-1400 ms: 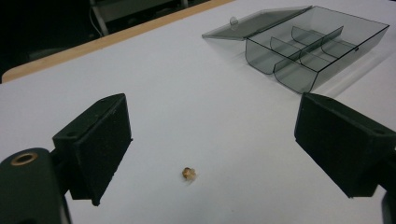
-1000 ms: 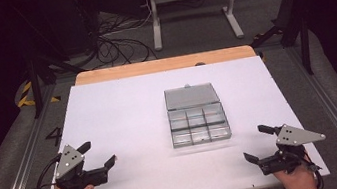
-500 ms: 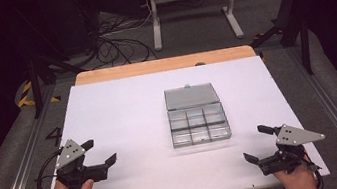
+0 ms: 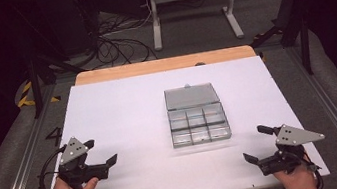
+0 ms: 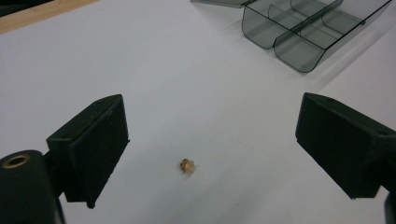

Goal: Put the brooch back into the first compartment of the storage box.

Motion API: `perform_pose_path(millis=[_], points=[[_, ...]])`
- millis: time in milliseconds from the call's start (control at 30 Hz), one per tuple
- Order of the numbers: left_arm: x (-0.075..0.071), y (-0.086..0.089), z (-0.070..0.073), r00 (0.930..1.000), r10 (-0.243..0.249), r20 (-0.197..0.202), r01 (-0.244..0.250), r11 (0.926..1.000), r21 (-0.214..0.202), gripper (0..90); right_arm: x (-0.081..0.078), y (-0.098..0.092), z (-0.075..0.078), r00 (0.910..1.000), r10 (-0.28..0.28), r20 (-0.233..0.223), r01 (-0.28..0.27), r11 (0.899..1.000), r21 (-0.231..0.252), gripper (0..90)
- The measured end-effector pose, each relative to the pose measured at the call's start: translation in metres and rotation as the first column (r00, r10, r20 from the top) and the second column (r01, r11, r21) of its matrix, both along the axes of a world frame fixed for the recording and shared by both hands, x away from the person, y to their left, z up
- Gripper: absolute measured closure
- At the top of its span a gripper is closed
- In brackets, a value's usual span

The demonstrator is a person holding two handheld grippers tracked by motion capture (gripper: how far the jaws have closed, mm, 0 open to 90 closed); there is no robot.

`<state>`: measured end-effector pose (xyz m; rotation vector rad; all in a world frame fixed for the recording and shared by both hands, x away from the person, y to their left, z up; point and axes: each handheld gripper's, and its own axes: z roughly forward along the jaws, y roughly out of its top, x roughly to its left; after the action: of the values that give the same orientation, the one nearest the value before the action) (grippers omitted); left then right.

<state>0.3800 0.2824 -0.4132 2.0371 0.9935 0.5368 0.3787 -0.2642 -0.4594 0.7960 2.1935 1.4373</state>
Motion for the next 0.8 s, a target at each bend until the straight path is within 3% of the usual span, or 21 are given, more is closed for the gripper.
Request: perform_pose_path(millis=[300,533,800], points=[[0.012,0.002,-0.008,0.9994,0.010,-0.035,-0.007,0.9979,0.064,17.6,0.000,0.000,0.000,1.0000,0.003,-0.003,-0.003,1.000,0.001,0.2],[0.023,0.004,-0.016,0.9953,0.012,-0.096,-0.003,0.9962,0.087,20.7,0.001,0.000,0.000,0.9999,0.006,-0.009,-0.006,1.000,0.005,0.3],[0.034,0.005,-0.024,0.9804,0.001,-0.197,0.011,0.9979,0.064,26.2,0.001,0.001,-0.001,0.9999,0.007,-0.013,-0.007,1.000,0.007,0.3]])
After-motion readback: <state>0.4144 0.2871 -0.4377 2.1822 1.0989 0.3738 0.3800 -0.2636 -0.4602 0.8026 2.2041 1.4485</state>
